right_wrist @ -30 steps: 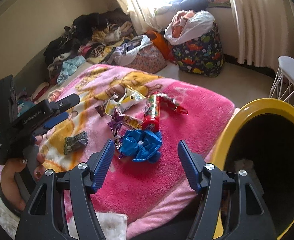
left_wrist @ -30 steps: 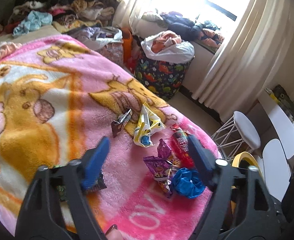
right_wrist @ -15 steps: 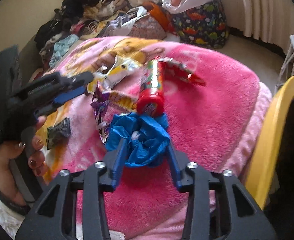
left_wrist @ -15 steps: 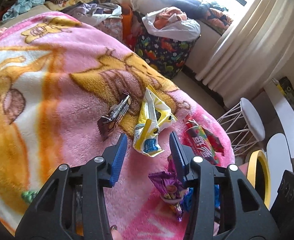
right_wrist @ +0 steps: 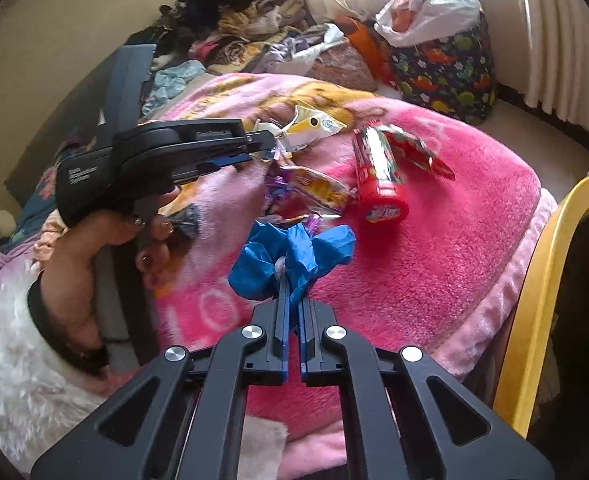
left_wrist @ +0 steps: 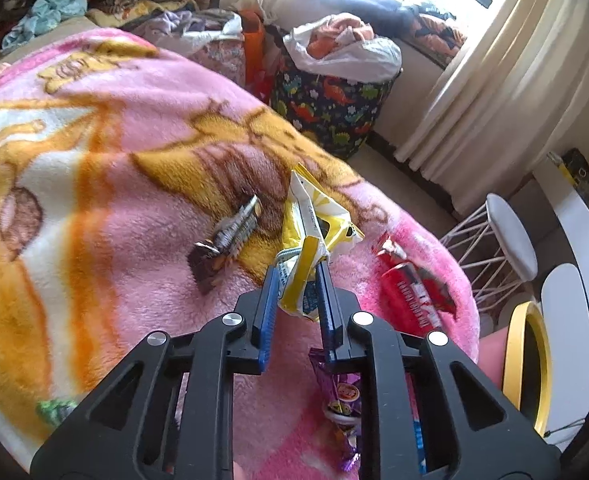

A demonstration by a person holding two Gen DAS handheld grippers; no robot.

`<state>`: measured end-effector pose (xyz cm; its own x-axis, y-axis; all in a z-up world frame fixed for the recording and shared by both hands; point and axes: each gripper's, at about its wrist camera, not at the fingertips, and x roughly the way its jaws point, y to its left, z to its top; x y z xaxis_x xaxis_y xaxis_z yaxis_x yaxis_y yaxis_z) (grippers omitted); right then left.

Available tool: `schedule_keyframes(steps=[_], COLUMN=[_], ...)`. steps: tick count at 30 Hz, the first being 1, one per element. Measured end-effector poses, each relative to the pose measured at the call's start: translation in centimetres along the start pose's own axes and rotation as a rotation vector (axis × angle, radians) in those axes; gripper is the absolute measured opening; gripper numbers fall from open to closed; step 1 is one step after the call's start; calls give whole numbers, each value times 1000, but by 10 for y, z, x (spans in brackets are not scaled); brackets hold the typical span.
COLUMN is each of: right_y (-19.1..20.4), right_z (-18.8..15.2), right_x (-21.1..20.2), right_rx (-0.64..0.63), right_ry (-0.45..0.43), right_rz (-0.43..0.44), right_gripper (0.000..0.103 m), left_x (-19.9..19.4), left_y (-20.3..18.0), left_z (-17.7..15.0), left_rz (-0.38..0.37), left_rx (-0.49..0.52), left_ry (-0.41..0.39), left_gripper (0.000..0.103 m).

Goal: Collect trash
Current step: 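Carry the yellow wrapper and blue wrapper over the yellow bin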

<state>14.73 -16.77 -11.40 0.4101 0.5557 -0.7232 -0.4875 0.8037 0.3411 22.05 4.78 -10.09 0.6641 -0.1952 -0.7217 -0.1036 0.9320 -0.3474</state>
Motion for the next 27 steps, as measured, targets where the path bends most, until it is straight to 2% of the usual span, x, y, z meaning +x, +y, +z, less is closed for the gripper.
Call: schedule_keyframes(steps=[10, 27], right_y=[4, -16], right_z=[6, 4], right_x=[-40, -104], right_rx=[-4, 49], right_ry=[-87, -219], right_rz=[-2, -52], right_gripper=[3, 3], left_x=[-56, -105], left_y=[-7, -45], left_z=[15, 9], left_rz=[-31, -93], left_rx=[4, 67], left_ry=[-123, -190], left_gripper=[13, 13])
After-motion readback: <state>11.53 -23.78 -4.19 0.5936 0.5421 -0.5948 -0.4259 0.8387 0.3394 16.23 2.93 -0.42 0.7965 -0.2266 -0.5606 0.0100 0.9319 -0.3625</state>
